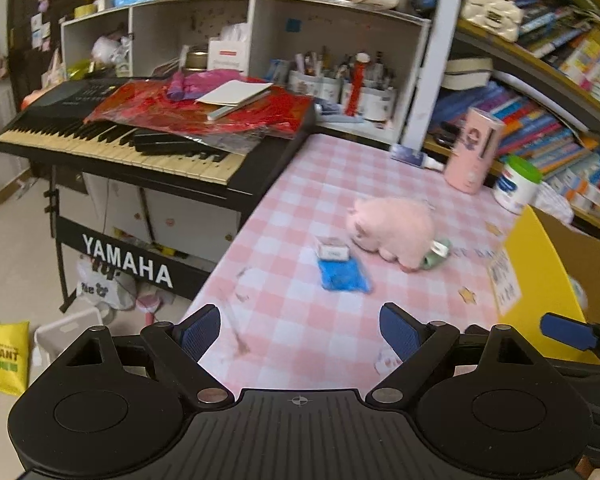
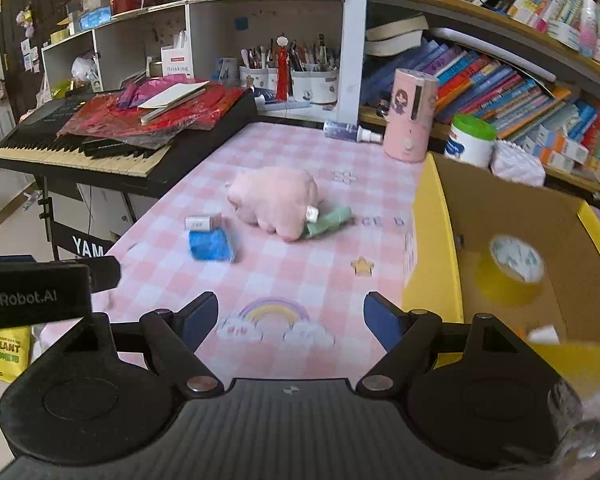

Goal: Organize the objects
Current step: 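Withdraw both tools from the box toward the pink pig and card, then grasp the white card with the left tool while the right tool grasps the pink pig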

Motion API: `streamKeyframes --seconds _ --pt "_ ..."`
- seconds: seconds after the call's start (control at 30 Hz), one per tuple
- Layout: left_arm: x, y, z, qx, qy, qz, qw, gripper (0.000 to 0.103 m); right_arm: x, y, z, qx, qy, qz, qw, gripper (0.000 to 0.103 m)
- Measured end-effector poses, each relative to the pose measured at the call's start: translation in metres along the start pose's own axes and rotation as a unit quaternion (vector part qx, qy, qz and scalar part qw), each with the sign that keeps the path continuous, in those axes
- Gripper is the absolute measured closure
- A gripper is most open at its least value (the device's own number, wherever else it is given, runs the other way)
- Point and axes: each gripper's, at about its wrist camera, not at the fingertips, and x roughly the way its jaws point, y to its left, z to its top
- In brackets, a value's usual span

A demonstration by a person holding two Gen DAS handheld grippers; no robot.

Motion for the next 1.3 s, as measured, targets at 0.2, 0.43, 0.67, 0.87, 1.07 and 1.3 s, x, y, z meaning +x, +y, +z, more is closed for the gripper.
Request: streamKeyframes --seconds 0.2,0.43,0.67,0.87,1.07,1.3 --pt "0.018 -0.003 0.015 -0.004 -0.004 0.027 0.9996 0.016 0.025 -0.015 0.021 -0.001 -0.007 0.004 1.000 0.024" --pt "0.053 -0.009 0.026 0.001 0.012 0.036 0.9993 0.021 0.041 -0.034 0.051 0.023 -0.048 0.003 0.999 0.024" --pt "0.099 -0.028 0.040 0.011 0.034 0.018 0.9992 0.030 0.063 -0.040 0.079 0.024 -0.052 0.013 0.998 0.024" --pt "0.153 -0.041 0.056 0.035 0.065 0.022 0.9970 0.044 0.088 -0.039 0.085 0.022 -0.031 0.023 0.999 0.023" --pt "0.192 -0.044 0.060 0.045 0.104 0.015 0.9935 0.066 0.112 -0.039 0.091 0.017 -0.010 0.031 0.999 0.020" --pt "0.179 -0.023 0.060 0.004 0.102 0.010 0.9947 0.075 0.144 -0.034 0.099 0.003 0.030 0.052 0.998 0.010"
